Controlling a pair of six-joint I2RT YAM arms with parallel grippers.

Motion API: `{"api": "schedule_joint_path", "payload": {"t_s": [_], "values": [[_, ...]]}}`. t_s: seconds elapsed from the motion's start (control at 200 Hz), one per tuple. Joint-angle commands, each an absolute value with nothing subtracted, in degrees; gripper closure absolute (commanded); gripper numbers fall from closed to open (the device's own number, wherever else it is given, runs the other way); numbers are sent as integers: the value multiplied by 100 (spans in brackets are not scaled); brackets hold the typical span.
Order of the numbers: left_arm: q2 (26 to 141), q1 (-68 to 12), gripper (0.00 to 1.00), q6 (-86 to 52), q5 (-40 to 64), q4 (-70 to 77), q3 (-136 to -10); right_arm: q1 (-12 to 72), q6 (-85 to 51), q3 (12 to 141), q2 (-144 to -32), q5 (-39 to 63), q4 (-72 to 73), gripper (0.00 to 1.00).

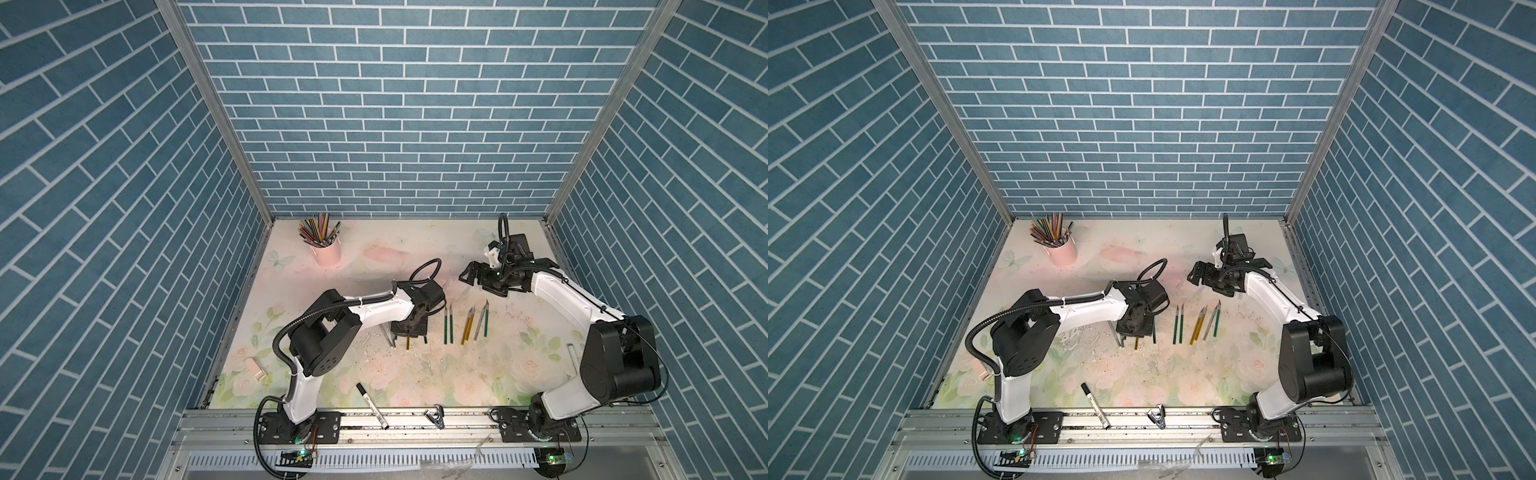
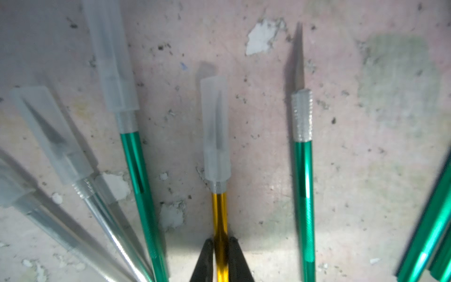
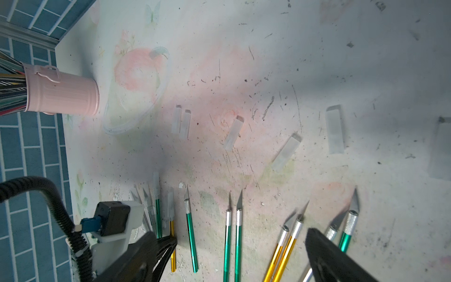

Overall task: Remove protective caps from carving knives
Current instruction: Pick up the carving knife from the center of the board, then remove the protective sleeve from the carving knife.

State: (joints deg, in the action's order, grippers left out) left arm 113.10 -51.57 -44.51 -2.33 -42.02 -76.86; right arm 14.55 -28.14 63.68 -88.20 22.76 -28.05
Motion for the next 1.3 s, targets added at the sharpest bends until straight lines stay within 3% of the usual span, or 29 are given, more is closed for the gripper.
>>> {"api": "schedule_joint_path", "payload": {"t_s": [0.0,0.22,0.545,0.785,1.295], "values": [[11455,-5159,91,-4458,-313,-4271,-7685,1413,-2934,6343,-8928,2357,-2778,6],[10873,-5099,97,-4286,-333,-4090,-7584,1408,-2917,6398,-8965,2391,-2834,7],[9825,-4807,99,-3325,888,-2710,-7098,1499,-3242,6445,-8948,2844,-2449,16],[9782,-4641,99,-3351,1592,-2048,-6894,1846,-3419,6548,-8945,2899,-2291,24],[9927,-4641,99,-3467,1706,-1828,-6948,2468,-3777,6606,-9212,2931,-1859,44]]}}
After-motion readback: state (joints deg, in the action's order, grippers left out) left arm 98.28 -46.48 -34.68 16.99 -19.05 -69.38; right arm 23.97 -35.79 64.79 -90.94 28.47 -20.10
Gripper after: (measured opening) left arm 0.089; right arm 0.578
